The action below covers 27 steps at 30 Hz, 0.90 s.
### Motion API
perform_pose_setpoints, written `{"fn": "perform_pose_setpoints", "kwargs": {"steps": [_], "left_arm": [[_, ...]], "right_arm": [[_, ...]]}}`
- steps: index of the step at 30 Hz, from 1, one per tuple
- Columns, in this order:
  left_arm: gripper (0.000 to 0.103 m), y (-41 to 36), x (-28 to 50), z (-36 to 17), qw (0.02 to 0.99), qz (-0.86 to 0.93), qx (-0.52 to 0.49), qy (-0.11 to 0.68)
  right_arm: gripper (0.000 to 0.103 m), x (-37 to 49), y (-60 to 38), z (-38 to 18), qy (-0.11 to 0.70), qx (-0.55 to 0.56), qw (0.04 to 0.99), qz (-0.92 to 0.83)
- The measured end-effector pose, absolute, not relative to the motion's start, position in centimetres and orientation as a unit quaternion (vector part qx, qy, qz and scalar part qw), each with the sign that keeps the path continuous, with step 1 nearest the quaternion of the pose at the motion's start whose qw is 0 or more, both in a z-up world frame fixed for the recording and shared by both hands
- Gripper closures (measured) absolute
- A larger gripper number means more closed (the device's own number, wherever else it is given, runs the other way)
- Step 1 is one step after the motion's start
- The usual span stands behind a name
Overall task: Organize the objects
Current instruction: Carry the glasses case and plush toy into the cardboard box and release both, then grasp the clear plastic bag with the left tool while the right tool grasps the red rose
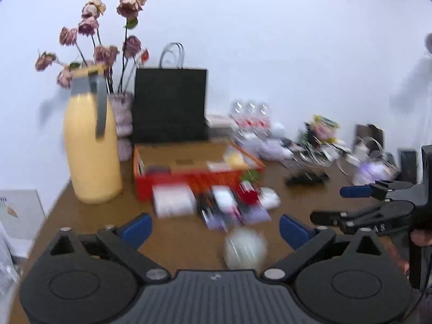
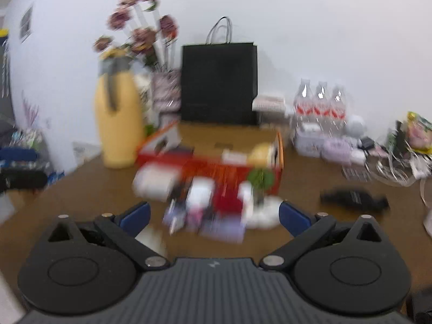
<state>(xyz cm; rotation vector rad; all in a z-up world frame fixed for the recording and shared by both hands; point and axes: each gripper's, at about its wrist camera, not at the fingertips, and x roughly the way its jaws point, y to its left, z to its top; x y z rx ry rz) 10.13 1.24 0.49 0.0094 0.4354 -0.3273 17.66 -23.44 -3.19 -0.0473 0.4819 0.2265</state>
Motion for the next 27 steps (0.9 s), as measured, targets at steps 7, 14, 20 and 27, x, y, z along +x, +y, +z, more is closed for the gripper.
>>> {"fn": "perform_pose_setpoints", "kwargs": {"steps": [7,14,20,27], "left_arm": [[0.003,-0.3,5.5,-4.9,0.944,-0.159,-0.011,0.290],[0.003,-2.8,7.3,-5.0,0.954,-0.138,0.048,0.263],[0.011,-4.1,11.5,-6.7,0.950,-0.158,0.033,0.269],[0.036,-7.0,19.2,-8.7,0.949,-0.162,0.042,0.268]], "right_arm": [[0.000,7.4,-24.3,-7.1,0.314,0.036,0.938,0.144],[0.000,8.6,-23.7,-5.7,0.261,0.012,0.961,0.087],[0.003,11.0,-24.7,-7.3,0.272,0.008,0.959,0.077],[0.028,20.9,-24.9,-7.0,0.251,0.005,0.964,0.085]]}}
